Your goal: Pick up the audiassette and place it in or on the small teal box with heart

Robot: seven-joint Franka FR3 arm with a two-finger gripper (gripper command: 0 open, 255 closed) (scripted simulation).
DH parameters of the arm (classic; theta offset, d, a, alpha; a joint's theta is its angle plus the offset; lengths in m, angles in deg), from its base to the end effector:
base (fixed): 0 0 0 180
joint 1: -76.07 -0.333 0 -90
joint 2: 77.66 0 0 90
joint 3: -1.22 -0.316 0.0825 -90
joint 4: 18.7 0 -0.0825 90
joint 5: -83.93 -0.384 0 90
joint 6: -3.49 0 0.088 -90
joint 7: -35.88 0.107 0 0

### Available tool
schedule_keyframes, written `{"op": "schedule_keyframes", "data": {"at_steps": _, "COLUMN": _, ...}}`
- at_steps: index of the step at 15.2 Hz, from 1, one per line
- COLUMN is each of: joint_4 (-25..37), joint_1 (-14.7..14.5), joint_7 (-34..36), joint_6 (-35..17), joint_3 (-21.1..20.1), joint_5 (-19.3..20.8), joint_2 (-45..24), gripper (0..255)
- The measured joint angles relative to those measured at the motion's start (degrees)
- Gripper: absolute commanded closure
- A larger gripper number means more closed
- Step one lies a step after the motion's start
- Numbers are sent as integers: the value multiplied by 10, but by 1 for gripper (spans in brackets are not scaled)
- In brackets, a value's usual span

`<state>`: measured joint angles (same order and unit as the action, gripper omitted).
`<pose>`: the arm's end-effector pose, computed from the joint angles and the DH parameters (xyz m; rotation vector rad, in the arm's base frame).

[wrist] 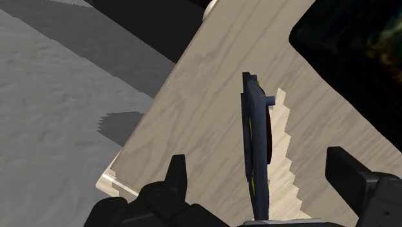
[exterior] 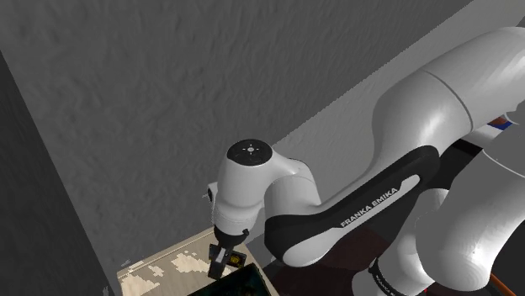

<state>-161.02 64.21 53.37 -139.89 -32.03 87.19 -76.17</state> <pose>0.3341 0.3352 0.3004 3.0113 0.8127 0.0930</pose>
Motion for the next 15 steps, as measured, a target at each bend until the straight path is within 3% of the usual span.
{"op": "schedule_keyframes", "data": {"at_steps": 2, "joint_4": 1, "joint_1": 0, "joint_7": 1, "joint_6": 0, "joint_3": 0, "joint_5": 1, "joint_2": -1, "gripper": 0}}
{"op": "schedule_keyframes", "data": {"at_steps": 3, "joint_4": 0, "joint_1": 0, "joint_7": 1, "joint_6": 0, "joint_3": 0, "joint_5": 1, "joint_2": -1, "gripper": 255}}
{"op": "schedule_keyframes", "data": {"at_steps": 15, "joint_4": 2, "joint_1": -1, "joint_7": -6, "joint_6": 10, "joint_3": 0, "joint_5": -8, "joint_2": 8, "gripper": 255}}
